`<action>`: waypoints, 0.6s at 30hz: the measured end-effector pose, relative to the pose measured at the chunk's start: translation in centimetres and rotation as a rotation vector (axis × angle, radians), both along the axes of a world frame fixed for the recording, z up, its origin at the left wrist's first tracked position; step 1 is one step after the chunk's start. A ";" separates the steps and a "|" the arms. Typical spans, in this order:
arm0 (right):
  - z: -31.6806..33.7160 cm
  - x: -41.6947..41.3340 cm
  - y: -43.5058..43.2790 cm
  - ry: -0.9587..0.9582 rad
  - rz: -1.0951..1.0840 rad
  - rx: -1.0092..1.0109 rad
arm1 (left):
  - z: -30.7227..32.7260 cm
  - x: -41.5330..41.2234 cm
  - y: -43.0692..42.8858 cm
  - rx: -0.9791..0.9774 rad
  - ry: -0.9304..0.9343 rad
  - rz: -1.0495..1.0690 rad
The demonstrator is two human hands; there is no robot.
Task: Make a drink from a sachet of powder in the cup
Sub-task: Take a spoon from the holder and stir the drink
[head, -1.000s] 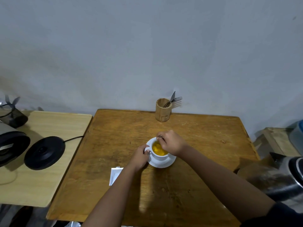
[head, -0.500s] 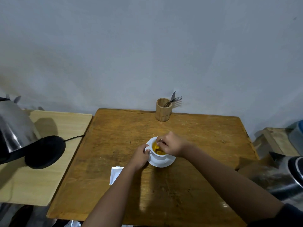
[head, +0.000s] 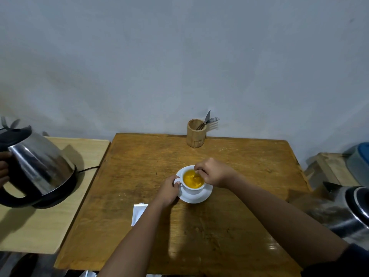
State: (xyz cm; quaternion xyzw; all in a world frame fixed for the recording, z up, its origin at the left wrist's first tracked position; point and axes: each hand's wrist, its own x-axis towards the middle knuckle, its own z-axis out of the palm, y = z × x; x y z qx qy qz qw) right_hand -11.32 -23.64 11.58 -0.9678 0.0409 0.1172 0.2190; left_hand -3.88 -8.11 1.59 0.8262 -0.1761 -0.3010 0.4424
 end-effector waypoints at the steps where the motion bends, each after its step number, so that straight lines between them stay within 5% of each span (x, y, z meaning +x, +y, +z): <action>1: 0.1 0.0 0.0 0.006 -0.003 0.017 | -0.1 0.0 0.0 0.004 0.001 0.001; 8: -0.4 0.6 1.0 -0.047 0.000 0.132 | -0.1 0.2 -0.1 0.006 -0.003 -0.012; 18: -0.3 1.2 0.1 -0.050 0.102 -0.061 | 0.1 0.6 -0.1 0.049 0.005 -0.044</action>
